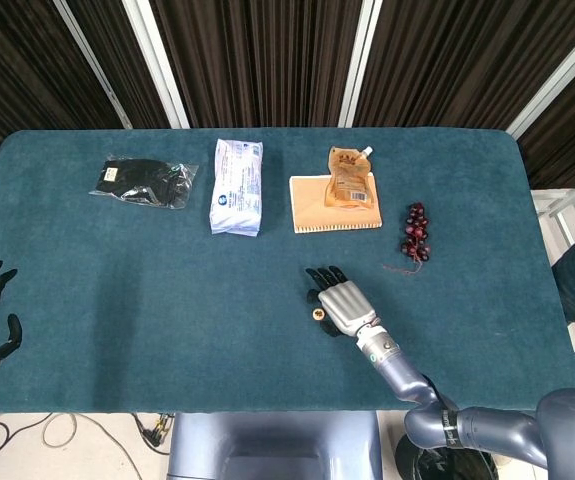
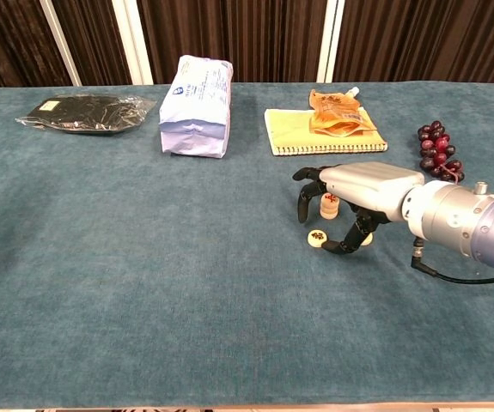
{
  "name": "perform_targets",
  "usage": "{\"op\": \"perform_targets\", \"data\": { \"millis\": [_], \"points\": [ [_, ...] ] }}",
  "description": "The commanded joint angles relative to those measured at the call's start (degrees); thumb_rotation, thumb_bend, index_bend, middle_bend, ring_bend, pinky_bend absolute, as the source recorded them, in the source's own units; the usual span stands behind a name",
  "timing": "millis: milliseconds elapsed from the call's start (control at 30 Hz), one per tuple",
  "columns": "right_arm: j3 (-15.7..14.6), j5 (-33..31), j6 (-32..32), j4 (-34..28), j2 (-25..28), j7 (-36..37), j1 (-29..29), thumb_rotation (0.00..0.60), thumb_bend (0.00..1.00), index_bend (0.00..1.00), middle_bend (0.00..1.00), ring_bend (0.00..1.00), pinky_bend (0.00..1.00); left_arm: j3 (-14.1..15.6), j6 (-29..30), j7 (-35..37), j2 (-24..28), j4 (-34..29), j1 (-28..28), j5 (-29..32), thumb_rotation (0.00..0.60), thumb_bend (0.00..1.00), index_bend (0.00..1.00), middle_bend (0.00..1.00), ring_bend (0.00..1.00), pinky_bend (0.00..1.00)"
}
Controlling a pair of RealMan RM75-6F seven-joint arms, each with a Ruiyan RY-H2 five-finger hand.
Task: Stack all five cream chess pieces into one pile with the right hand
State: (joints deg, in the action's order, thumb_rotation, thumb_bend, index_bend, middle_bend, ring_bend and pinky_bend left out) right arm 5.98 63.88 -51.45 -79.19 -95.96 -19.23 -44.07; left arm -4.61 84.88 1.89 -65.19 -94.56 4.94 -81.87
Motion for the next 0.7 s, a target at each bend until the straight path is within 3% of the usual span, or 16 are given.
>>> {"op": "perform_targets", "data": {
  "millis": [33, 700],
  "points": [
    [-0.1, 0.4, 0.0, 0.5, -0.2, 0.1, 0.1, 0.600, 0.41, 0.40, 0.00, 0.00, 0.00, 0.0, 0.0, 0.0, 0.0, 0.0, 0.0, 0.0, 0.600, 0.62, 0.14, 0.00, 0.00, 0.00],
    [0.5, 0.7, 1.0, 2.7, -0.9, 0.5, 0.6, 0.600, 0.41, 0.42, 0.00, 0.00, 0.00, 0.0, -0.1, -0.1, 0.0, 0.1, 0.0, 0.1, 0.600, 0.62, 0.14, 0.00, 0.00, 0.00]
  ]
}}
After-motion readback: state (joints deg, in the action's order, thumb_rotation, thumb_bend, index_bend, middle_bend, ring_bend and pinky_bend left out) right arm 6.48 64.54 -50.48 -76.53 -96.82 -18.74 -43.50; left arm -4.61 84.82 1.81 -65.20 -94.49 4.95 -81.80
